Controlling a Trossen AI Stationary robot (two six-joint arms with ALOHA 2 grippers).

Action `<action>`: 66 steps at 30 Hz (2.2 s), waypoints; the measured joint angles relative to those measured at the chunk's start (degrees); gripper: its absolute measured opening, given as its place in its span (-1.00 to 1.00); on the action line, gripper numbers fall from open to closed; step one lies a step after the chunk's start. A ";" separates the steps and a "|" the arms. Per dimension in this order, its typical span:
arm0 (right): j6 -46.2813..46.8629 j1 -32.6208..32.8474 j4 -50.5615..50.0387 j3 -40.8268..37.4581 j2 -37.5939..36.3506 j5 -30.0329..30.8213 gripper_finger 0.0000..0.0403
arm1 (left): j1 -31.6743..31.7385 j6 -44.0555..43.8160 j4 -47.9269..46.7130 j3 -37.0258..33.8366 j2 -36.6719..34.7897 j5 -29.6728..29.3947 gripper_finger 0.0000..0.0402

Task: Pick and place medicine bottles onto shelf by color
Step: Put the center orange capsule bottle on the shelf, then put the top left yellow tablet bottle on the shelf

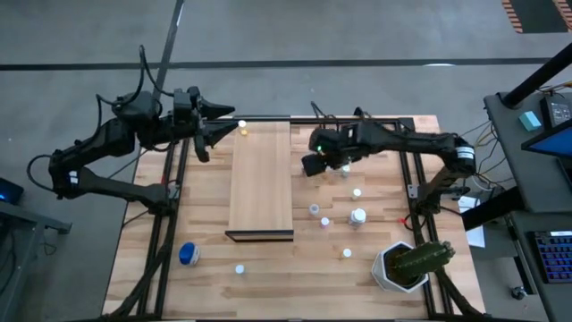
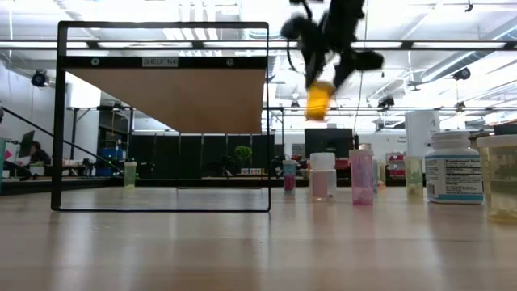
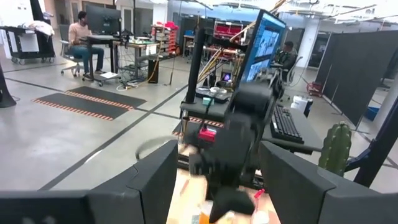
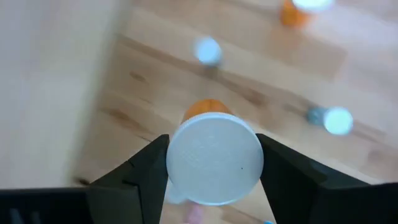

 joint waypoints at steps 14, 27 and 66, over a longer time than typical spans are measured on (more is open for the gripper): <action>-13.91 0.35 -3.85 29.21 13.10 -0.07 0.02 | -0.01 -0.02 0.19 0.00 0.37 0.01 0.04; -19.72 0.73 -9.39 43.50 27.22 1.90 0.02 | -0.02 -0.02 1.98 0.00 -2.08 0.00 0.04; -22.76 1.38 -8.27 43.92 26.80 3.28 0.52 | 0.00 0.04 1.86 -0.04 -2.80 -0.17 0.04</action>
